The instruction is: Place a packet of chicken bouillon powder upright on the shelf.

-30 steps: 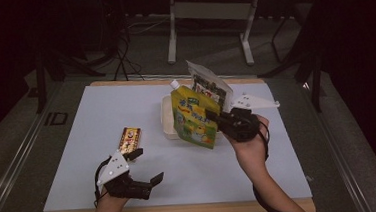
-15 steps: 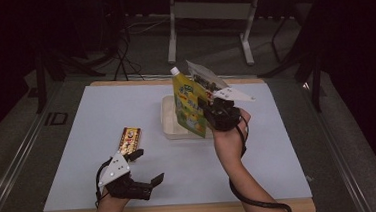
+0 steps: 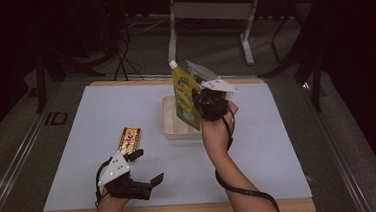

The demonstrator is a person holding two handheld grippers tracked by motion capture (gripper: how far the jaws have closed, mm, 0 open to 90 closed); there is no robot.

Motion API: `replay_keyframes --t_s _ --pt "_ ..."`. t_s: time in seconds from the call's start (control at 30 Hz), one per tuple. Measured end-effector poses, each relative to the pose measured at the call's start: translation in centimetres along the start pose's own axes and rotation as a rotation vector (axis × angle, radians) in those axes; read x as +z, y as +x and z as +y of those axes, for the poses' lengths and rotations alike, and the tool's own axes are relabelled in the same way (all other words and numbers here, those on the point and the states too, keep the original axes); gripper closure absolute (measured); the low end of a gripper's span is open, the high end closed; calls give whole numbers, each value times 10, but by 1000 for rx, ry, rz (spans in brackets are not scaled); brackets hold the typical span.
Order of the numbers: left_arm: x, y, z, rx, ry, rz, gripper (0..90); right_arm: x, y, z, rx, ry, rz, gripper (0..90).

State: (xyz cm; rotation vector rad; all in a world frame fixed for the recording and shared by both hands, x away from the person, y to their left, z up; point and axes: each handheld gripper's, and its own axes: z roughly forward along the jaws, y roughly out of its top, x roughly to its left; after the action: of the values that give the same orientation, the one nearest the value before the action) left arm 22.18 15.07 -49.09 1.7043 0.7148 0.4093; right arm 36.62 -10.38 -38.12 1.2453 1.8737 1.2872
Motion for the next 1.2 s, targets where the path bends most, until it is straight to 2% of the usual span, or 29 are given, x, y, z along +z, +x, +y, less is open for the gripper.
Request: replay_keyframes --t_s 0.2,0.4,0.6,0.67,0.8,0.93,1.03,1.1,1.2 --pt "0 0 0 -6 0 -1 10 19 4 4 19 26 -33 900" --pt "0 1 -1 -5 3 0 10 35 10 6 45 66 -34 900" --pt "0 1 -1 -2 4 -3 10 41 14 3 102 80 11 900" --pt "0 2 -2 -7 5 -5 10 43 15 1 170 89 66 900" --pt "0 1 -2 1 5 -4 10 46 20 -2 174 96 75 900" --pt "0 1 -2 0 7 -3 10 48 17 -8 186 99 84 900" --pt "0 2 -3 0 9 -2 10 51 14 -15 151 83 88 900" --pt "0 2 -3 -6 11 -4 10 49 13 -15 154 80 89 900" --pt "1 1 -3 2 14 -5 10 49 12 -16 123 67 88 900"
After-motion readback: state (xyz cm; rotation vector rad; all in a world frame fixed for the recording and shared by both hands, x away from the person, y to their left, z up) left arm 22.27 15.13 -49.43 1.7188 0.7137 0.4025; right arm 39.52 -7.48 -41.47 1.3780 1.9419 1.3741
